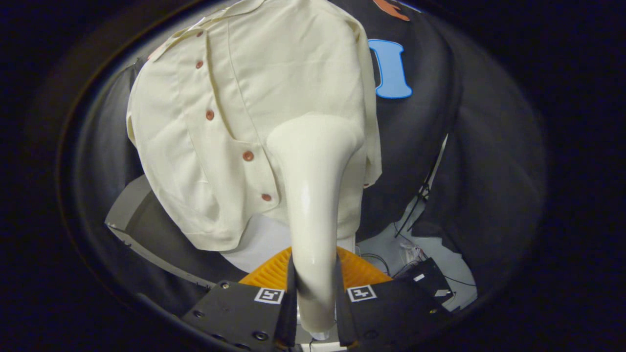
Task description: Iron the clothes twice with a garment steamer, once on the left side and once on the right side.
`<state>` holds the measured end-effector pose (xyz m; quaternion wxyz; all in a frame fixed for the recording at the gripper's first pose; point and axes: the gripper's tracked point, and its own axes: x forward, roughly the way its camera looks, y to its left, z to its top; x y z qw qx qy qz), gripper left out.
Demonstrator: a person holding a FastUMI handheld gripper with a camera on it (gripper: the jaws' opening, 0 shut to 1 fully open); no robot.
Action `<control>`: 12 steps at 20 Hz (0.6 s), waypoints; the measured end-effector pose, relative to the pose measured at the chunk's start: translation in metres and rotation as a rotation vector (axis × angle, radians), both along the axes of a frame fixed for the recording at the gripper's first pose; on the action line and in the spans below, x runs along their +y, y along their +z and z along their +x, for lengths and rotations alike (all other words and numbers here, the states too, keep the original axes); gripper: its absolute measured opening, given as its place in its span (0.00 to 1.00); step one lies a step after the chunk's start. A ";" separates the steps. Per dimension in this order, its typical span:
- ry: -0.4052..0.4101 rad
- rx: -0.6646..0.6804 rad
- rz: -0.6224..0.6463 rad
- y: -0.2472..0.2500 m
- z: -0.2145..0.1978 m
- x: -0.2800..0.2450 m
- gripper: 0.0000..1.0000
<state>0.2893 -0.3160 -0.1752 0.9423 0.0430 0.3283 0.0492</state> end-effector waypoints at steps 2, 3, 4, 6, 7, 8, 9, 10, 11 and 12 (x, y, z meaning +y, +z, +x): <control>0.003 0.021 -0.003 -0.014 -0.005 -0.001 0.33; 0.006 0.030 -0.005 -0.022 -0.008 -0.001 0.33; 0.006 0.035 -0.004 -0.028 -0.009 0.000 0.33; 0.001 0.047 0.002 -0.043 -0.012 0.000 0.33; -0.006 0.050 0.009 -0.051 -0.015 0.000 0.33; -0.012 0.054 0.014 -0.057 -0.017 0.000 0.33; -0.016 0.060 0.019 -0.066 -0.019 0.002 0.33; -0.020 0.062 0.021 -0.073 -0.022 0.002 0.33; -0.026 0.069 0.022 -0.082 -0.024 0.003 0.33; -0.035 0.072 0.023 -0.088 -0.027 0.003 0.33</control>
